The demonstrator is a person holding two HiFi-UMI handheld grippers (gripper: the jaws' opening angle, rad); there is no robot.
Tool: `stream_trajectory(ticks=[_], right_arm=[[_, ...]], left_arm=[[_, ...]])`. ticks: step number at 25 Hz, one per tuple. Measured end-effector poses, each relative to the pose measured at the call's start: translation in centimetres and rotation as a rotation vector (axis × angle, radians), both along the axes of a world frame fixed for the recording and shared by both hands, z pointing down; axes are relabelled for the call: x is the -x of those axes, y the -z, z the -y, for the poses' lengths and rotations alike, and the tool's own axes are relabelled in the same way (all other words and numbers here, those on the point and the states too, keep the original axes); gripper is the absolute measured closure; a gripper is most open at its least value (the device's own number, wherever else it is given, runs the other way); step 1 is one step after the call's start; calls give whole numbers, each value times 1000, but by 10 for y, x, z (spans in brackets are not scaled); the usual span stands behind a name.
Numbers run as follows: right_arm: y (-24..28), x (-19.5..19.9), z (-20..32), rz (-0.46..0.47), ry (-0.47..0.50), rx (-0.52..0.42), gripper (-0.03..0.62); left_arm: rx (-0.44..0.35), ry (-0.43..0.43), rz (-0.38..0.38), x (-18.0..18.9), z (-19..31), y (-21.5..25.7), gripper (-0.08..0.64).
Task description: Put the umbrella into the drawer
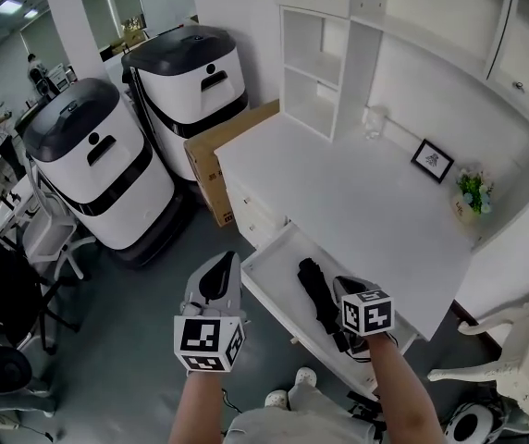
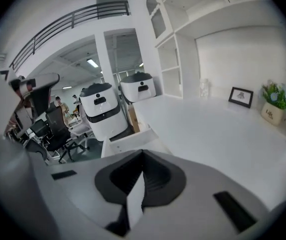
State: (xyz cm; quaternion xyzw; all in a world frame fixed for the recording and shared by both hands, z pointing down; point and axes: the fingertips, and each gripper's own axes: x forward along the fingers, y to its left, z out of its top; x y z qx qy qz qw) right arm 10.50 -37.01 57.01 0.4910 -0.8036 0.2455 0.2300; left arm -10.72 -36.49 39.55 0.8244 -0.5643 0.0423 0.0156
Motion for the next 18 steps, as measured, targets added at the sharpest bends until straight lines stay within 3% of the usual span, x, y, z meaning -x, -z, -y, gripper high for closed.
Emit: stream_trajectory(ticks=[6, 18], right_arm=[[62, -3, -4, 15, -5, -134, 586], [173, -16, -27, -91, -29, -433, 586]], left_arm=[[-32, -10, -5, -4, -1, 13, 551], [-115, -28, -19, -11, -8, 50, 551]])
